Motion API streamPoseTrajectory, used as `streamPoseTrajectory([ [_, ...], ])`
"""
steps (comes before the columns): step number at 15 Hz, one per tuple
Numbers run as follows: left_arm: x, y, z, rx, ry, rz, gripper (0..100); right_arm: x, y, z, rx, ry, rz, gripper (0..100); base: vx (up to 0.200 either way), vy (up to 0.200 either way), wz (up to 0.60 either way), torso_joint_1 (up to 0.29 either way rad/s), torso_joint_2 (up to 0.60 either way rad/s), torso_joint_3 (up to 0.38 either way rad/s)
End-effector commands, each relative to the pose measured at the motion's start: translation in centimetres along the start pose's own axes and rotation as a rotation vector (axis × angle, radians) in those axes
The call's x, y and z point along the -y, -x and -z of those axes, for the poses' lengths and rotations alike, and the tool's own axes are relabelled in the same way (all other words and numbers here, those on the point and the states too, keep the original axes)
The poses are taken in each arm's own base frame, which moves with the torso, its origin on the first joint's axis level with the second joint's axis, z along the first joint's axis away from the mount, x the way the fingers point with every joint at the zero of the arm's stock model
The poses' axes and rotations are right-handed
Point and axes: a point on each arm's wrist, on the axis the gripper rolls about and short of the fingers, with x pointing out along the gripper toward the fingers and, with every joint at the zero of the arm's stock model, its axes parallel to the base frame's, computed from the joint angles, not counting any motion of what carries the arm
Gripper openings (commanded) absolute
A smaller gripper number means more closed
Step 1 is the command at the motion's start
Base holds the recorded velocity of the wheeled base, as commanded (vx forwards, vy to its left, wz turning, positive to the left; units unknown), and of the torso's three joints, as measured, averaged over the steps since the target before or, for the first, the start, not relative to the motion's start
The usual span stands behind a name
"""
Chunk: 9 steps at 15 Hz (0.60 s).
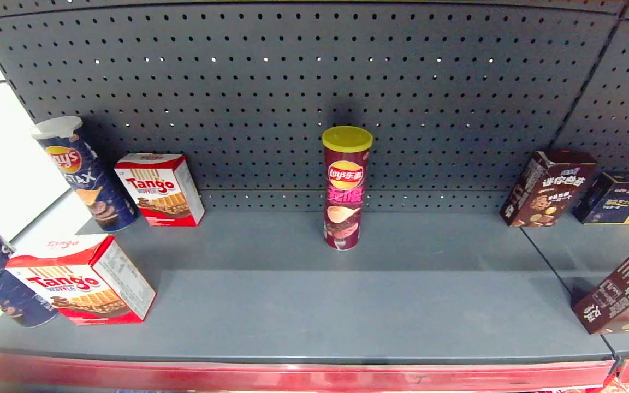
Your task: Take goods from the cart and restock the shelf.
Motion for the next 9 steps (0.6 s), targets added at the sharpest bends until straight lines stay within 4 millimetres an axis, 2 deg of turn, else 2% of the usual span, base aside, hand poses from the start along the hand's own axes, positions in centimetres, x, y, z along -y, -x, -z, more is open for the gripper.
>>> streamPoseTrajectory([
  [1,0.00,0.00,0.00,0.000,0.001,0.000,100,0.00,-0.01,-0.01,-0.001,0.000,0.001,100,0.000,0.000,0.60,0.002,0.00,0.002],
  [9,0.00,0.00,0.00,0.000,0.001,-0.001,100,0.01,-0.01,-0.01,-0.001,-0.002,0.003,100,0.000,0.000,0.60,0.004,0.00,0.001],
])
